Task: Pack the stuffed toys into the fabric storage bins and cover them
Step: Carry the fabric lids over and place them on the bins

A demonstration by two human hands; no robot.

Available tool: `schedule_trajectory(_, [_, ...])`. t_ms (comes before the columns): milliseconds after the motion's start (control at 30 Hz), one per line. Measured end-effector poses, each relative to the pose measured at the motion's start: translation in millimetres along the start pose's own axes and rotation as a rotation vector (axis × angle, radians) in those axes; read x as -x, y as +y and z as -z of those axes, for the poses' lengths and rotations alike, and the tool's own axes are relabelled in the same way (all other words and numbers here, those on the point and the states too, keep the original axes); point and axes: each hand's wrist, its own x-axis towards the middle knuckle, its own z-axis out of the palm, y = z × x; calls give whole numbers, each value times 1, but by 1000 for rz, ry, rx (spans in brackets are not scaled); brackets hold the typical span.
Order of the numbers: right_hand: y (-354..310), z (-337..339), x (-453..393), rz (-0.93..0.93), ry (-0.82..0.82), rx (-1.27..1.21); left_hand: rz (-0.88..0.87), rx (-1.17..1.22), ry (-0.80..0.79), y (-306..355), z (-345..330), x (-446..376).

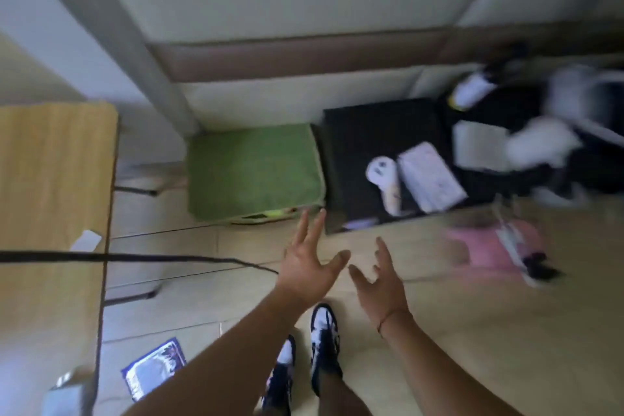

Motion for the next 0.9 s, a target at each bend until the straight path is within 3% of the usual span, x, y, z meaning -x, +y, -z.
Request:
schedule_trajectory(133, [30, 100, 114, -15, 411, -71, -307, -386, -119, 95, -39, 90])
schedule_trajectory(333, [116, 233, 263, -38, 732, -111, -652, -594, -290, 200, -121, 187])
schedule_trajectory(467, [188, 289, 355, -122, 946, -311, -824, -583, -435, 263, -218, 275])
schedule_trajectory(633, [311, 332, 481, -320, 1192, -640, -917, -596, -591, 322, -383, 423])
schedule_trajectory(733, [385, 363, 555, -460, 1238, -687, -937, -574, -689, 347, -465, 508])
schedule_trajectory(900, [473, 446, 625, -502, 1386, -702, -1076, -564, -792, 382, -564, 598])
